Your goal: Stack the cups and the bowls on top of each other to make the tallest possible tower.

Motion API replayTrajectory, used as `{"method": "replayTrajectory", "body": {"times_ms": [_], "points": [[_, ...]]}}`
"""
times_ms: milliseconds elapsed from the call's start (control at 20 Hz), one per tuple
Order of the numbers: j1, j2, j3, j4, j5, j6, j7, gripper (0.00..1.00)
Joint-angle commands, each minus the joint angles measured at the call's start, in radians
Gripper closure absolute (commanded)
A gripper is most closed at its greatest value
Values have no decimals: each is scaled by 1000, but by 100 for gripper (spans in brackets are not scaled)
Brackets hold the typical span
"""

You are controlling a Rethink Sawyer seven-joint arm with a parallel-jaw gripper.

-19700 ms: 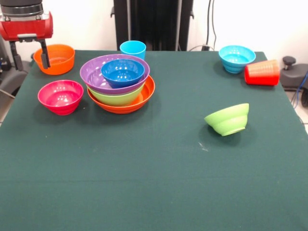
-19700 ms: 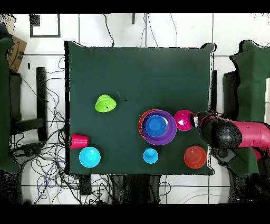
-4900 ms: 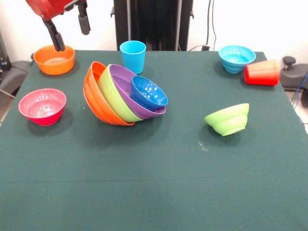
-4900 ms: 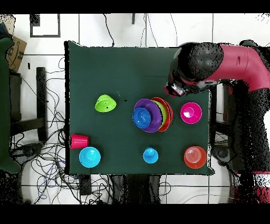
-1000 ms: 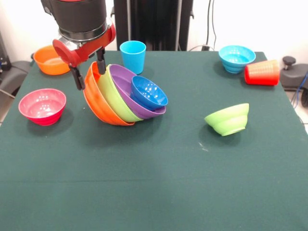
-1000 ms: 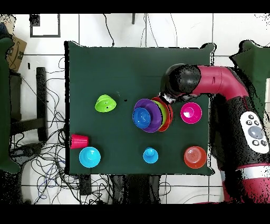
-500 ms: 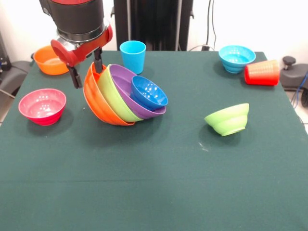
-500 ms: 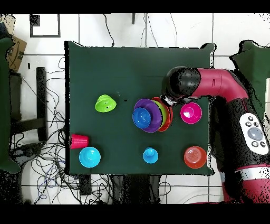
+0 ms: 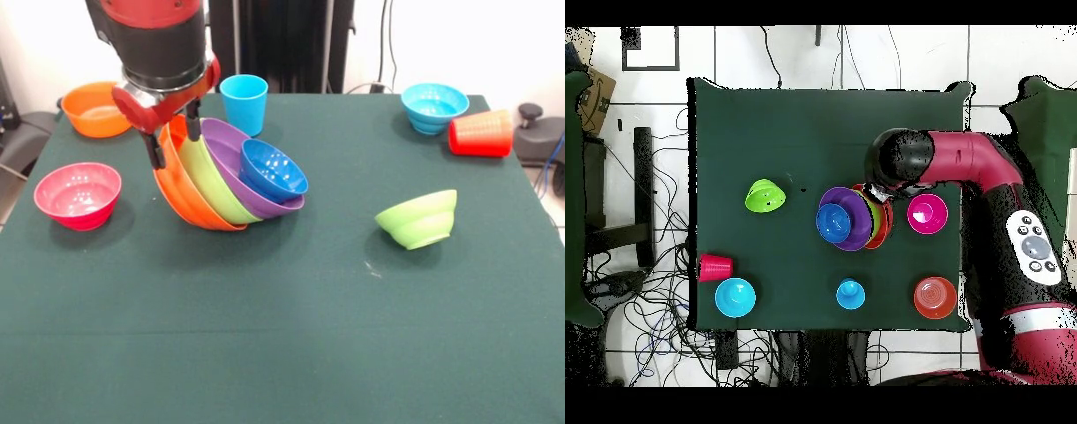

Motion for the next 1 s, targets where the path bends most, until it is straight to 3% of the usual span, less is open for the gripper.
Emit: {"method": "replayTrajectory", "body": {"times_ms": [50,1000], "points": [[58,94,-50,-30,-64,-36,64,0],[52,52,-79,-13,-54,-6,20,0]]}}
